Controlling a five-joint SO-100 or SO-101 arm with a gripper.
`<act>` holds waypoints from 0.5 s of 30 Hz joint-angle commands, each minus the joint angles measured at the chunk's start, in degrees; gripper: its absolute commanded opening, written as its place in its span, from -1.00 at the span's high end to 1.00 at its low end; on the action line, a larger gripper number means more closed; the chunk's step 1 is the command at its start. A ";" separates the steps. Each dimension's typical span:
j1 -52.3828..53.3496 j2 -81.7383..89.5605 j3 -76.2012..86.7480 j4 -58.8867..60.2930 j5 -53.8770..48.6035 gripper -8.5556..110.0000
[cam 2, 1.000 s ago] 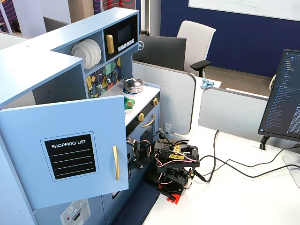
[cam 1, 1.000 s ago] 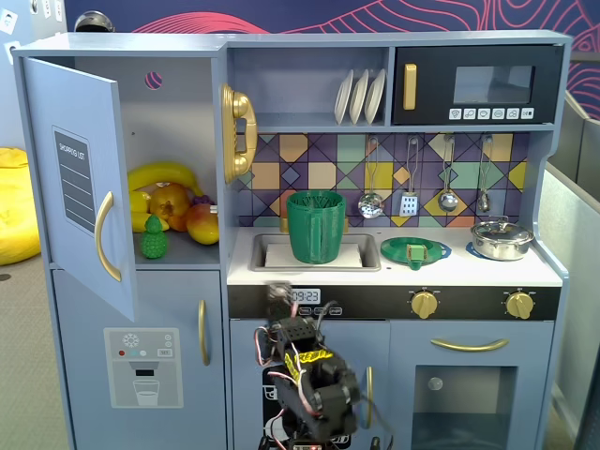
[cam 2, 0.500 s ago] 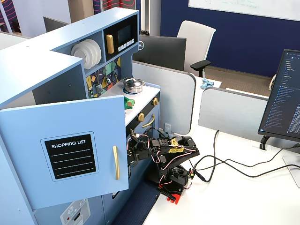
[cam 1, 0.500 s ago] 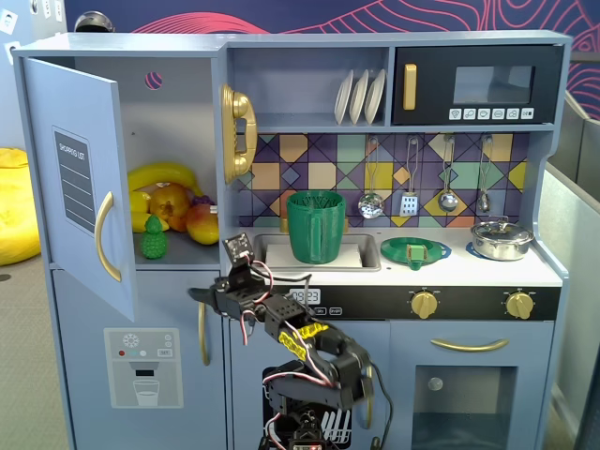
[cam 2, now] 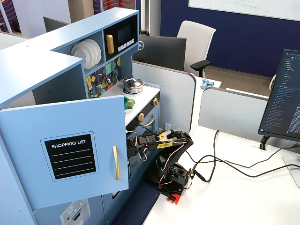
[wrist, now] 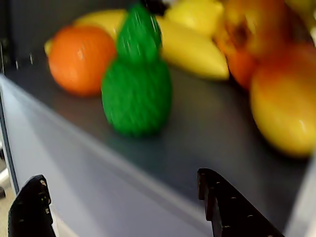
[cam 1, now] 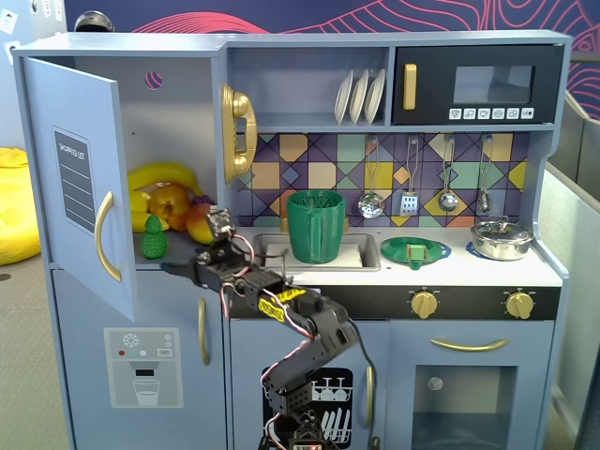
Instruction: Pick up the green pineapple from the left cabinet and place it in the green recipient
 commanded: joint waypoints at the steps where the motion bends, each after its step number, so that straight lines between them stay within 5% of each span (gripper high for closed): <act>1: -1.32 -5.45 -8.96 -4.22 -1.58 0.31; 15: -0.70 -24.96 -23.55 -11.43 -3.52 0.32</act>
